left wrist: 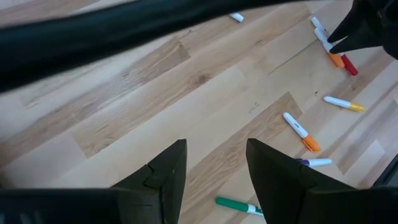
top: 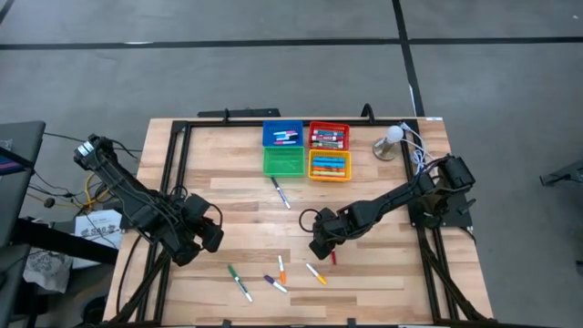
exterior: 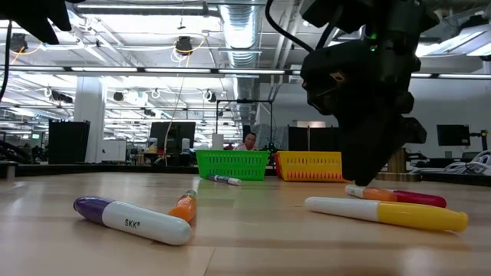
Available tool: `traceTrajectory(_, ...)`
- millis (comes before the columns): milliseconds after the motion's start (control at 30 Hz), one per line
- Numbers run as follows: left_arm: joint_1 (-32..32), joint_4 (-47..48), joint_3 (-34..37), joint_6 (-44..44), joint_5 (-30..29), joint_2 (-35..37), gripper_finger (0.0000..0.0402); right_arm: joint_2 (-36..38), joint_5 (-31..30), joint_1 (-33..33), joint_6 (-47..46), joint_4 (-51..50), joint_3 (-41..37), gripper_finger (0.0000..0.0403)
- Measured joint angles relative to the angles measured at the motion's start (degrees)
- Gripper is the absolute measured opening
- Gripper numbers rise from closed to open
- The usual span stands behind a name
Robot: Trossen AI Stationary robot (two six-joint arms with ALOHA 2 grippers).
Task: Pick & Place Markers
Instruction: Put the right orange pen into the blue bin
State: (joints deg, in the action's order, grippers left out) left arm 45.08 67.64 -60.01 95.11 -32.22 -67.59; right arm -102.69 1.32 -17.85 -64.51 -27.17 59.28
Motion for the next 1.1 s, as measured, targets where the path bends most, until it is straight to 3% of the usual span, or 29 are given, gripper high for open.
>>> traceTrajectory(1100,-0.02,-0.44,0.00,-0.42,-1.27,-0.02,0.0166,0.79,0.37,-0.41,0.02,-1.33,1.01,0.0112)
